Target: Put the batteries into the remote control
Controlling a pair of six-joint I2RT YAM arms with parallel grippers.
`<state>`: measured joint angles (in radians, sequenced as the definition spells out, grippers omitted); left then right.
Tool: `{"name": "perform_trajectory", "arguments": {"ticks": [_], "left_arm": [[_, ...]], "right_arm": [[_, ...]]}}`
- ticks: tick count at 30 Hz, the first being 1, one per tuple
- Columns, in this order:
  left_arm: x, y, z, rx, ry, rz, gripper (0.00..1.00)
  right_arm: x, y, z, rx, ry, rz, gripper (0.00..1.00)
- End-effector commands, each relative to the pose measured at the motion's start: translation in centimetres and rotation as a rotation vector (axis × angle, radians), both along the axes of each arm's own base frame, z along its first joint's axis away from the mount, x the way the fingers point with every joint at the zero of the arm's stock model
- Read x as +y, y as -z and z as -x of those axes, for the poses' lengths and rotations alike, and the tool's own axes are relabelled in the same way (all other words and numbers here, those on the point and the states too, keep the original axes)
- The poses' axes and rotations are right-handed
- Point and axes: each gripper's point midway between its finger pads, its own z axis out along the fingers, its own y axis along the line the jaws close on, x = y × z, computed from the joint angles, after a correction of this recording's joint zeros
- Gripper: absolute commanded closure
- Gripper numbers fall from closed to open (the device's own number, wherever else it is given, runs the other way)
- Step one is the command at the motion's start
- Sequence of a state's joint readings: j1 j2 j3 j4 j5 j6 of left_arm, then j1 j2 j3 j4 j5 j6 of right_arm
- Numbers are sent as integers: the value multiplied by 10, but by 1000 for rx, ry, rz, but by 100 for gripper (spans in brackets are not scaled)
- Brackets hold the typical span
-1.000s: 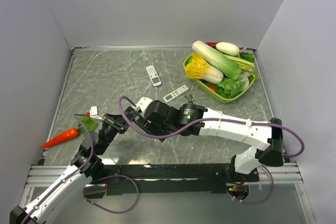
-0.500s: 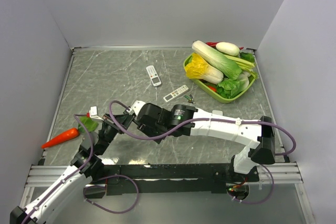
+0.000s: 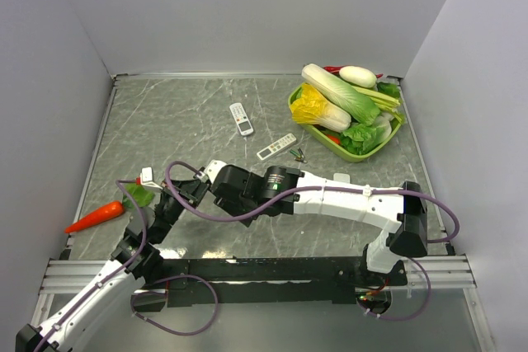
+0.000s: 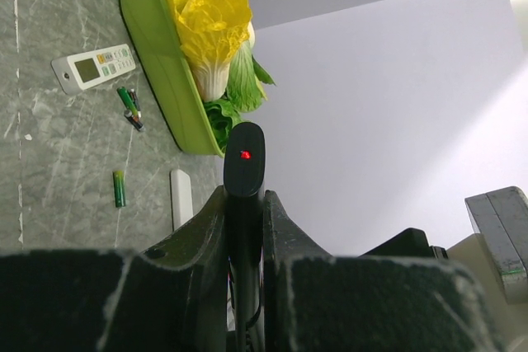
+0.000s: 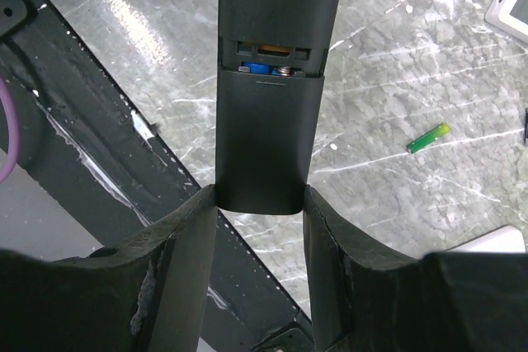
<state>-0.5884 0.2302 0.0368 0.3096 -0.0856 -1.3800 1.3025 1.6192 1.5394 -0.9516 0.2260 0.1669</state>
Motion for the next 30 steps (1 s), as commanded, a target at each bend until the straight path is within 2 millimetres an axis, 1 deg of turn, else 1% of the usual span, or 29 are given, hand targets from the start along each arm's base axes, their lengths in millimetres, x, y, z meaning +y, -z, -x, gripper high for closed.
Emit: {"name": "perform_trajectory", "arguments": {"ticks": [1, 12, 17, 22, 30], "left_arm": [[3, -6, 1, -15, -5, 54, 99], [4, -7, 1, -8, -7, 77, 99], [6, -5, 0, 31, -18, 97, 99], [7, -3, 0, 46, -19, 109, 99], [8, -8, 1, 30, -21, 115, 99]], "right_arm": [[8, -13, -6, -42, 22, -38, 69], [15, -14, -7, -54, 25, -57, 69], [19, -22, -9, -77, 24, -102, 69], [18, -16, -7, -71, 10, -74, 69], [19, -9, -3, -41, -12, -38, 69]]}}
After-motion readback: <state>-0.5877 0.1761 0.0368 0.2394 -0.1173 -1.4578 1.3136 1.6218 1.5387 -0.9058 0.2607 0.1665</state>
